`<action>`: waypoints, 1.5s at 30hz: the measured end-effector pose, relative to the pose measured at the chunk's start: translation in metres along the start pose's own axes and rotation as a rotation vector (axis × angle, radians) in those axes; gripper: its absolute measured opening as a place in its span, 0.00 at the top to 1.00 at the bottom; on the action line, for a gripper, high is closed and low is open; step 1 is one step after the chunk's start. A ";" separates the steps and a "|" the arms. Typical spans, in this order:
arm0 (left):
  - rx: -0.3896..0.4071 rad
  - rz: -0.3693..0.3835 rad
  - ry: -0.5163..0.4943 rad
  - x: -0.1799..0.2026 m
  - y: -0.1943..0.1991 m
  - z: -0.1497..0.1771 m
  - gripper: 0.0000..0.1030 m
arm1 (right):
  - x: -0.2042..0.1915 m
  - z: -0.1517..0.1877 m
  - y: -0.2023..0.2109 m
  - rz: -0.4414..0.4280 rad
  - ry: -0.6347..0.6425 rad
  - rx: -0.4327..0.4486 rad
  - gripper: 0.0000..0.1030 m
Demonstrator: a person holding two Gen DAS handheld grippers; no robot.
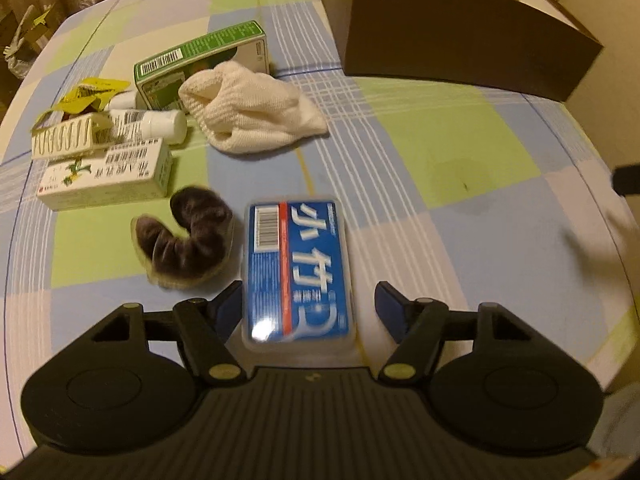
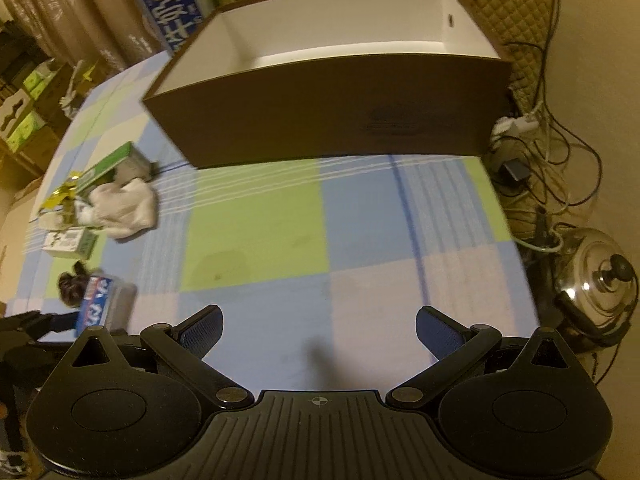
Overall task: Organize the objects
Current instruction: 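Close the left tool on the blue printed box and lift it, then hold the blue box in the left tool while the right tool grasps the brown scrunchie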
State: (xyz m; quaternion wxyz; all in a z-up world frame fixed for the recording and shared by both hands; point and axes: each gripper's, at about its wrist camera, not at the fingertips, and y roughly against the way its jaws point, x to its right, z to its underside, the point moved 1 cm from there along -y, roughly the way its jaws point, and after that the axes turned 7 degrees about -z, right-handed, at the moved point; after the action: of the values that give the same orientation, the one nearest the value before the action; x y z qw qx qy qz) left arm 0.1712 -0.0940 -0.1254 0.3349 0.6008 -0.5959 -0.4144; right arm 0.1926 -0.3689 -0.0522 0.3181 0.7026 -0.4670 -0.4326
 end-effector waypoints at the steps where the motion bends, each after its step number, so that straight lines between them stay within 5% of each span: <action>1: -0.007 -0.012 0.006 0.001 -0.003 -0.004 0.36 | 0.005 -0.002 -0.001 0.005 -0.004 -0.001 0.02; 7: -0.025 -0.055 0.057 0.003 -0.014 -0.018 0.48 | 0.029 -0.006 -0.005 0.019 -0.009 -0.021 0.02; 15: 0.003 -0.078 0.093 0.007 0.010 -0.006 0.48 | 0.019 -0.011 -0.017 -0.055 0.050 -0.028 0.04; 19: 0.014 -0.079 0.135 -0.005 0.033 0.009 0.48 | -0.014 -0.011 -0.026 -0.141 0.123 -0.034 0.13; 30: 0.039 -0.133 0.217 -0.113 0.062 0.032 0.48 | -0.160 0.002 -0.063 -0.366 0.315 -0.005 0.14; 37: 0.042 -0.133 0.215 -0.166 0.055 0.029 0.48 | -0.235 0.011 -0.117 -0.357 0.378 -0.039 0.17; 45: 0.031 -0.096 0.179 -0.194 0.040 0.022 0.48 | -0.260 0.016 -0.165 -0.267 0.383 -0.083 0.34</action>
State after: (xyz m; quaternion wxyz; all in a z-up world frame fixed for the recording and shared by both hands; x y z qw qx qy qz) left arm 0.1445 0.0979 -0.0803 0.3572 0.6684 -0.5405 -0.3655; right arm 0.1920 -0.0673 -0.1186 0.3694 0.8138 -0.2826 -0.3484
